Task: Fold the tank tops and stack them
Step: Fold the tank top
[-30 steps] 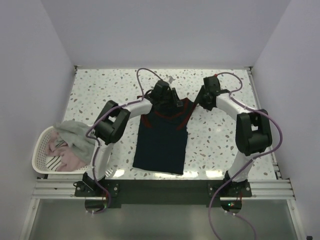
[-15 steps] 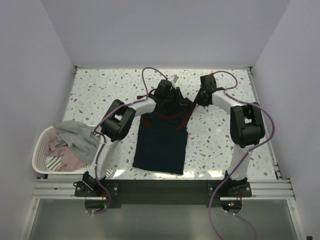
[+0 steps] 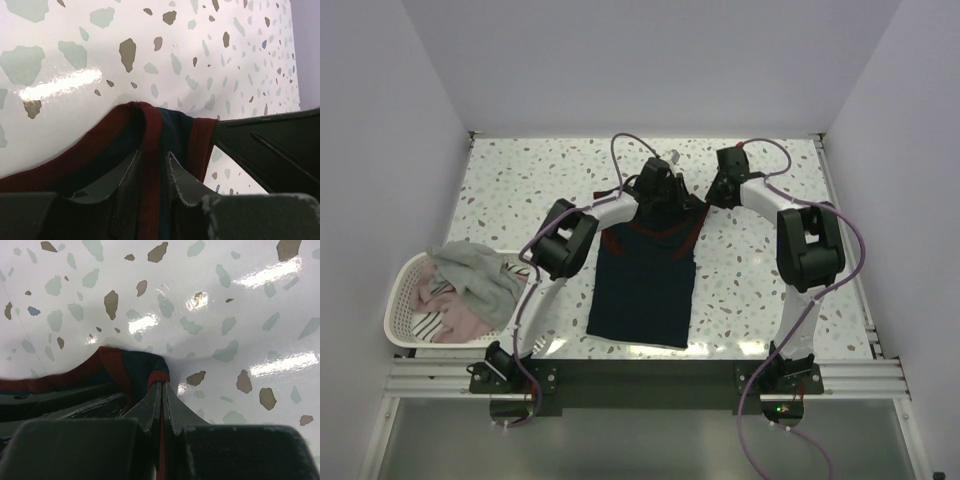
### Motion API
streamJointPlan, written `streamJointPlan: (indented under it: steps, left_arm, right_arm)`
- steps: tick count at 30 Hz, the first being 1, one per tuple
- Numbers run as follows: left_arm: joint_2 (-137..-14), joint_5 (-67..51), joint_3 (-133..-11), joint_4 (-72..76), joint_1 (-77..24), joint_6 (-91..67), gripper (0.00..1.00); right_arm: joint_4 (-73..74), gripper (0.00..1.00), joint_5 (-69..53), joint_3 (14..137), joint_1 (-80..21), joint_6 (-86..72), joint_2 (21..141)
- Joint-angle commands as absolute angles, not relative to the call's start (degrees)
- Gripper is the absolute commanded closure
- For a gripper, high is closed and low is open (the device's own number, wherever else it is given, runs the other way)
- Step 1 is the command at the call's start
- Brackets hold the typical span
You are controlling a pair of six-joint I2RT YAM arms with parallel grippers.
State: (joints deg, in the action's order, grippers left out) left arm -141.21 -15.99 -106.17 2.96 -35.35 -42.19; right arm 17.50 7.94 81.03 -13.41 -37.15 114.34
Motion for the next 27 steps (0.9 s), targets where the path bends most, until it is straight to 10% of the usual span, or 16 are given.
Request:
streamJointPlan:
  steps: [1, 27]
  left_arm:
    - [-142.4, -14.6, -108.9, 0.8, -35.9, -40.2, 0.70]
    - [-130.4, -12.6, -101.7, 4.6, -34.4, -39.7, 0.60]
  right_arm:
    - [16.4, 1.00, 10.1, 84.2, -15.7, -35.5, 110.3]
    - [18.9, 1.00, 12.7, 90.4, -18.5, -34.9, 113.3]
